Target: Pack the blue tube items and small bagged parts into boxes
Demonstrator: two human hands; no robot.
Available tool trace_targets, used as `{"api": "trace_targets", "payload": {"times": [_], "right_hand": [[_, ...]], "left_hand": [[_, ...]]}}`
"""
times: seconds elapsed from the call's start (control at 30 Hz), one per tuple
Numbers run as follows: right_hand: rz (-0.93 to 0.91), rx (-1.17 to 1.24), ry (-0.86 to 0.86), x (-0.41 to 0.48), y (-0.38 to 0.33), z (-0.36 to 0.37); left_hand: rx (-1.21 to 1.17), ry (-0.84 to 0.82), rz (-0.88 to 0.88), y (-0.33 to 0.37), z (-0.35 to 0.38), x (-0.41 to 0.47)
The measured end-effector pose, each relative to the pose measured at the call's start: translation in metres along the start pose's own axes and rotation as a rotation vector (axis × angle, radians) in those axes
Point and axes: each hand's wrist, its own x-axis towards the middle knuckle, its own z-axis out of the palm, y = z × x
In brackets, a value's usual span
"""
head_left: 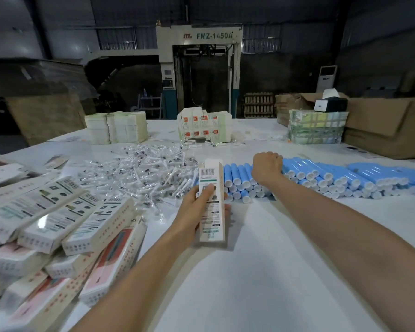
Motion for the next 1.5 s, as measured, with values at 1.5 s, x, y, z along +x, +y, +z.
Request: {"api": "trace_targets", "payload": {"times": [1.5], "right_hand": [[-0.418,1.140,-0.286,-0.071,0.008,-0.065]], "left_hand": [[0.030,-0.087,-0.001,-0.005,0.002,-0.004]]}}
